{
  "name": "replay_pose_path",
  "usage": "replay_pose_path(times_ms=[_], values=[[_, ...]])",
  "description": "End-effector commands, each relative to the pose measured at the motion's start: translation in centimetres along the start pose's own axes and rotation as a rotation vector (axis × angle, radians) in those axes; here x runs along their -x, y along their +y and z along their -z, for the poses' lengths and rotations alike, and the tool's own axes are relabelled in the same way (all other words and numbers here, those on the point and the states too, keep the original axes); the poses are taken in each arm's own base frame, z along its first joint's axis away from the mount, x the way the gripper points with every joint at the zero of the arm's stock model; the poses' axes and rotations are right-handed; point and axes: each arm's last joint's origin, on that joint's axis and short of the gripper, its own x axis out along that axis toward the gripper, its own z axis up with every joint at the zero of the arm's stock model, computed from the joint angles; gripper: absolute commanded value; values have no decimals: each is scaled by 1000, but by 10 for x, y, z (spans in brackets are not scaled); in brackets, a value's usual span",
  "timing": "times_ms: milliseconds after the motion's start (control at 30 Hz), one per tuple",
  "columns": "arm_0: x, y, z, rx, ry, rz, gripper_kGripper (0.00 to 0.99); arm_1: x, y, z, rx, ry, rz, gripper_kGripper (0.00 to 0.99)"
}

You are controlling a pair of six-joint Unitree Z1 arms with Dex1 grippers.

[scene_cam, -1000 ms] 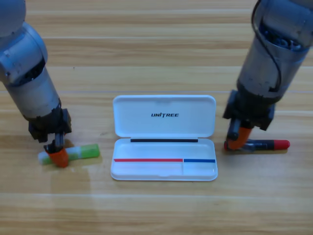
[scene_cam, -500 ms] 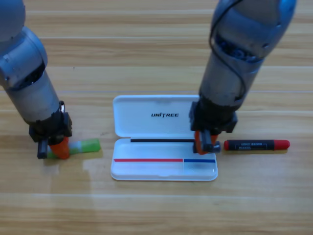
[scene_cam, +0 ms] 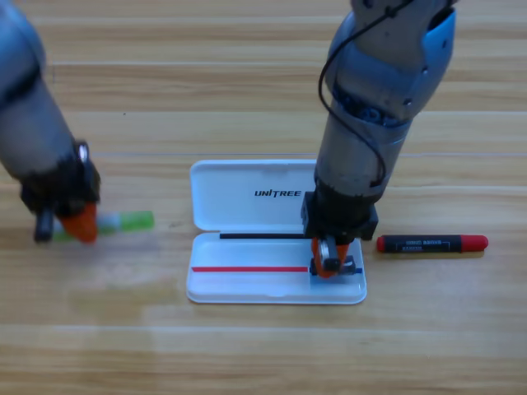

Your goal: Clean up eraser and pencils

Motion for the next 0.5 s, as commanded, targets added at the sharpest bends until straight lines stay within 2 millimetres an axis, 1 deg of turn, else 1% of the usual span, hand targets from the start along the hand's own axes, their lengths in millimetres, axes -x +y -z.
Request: replay_pose_path(times_ms=[33,167,500], values=[[38,-4,3,-20,-34,-42,0,-38,3,-6,15,69,-74,0],[42,-7,6,-19,-32,-39,0,-40,0,-3,7,75,-73,0],[53,-10,10,-17,-40,-47,0,-34,-3,4,-8,84,-59,0]])
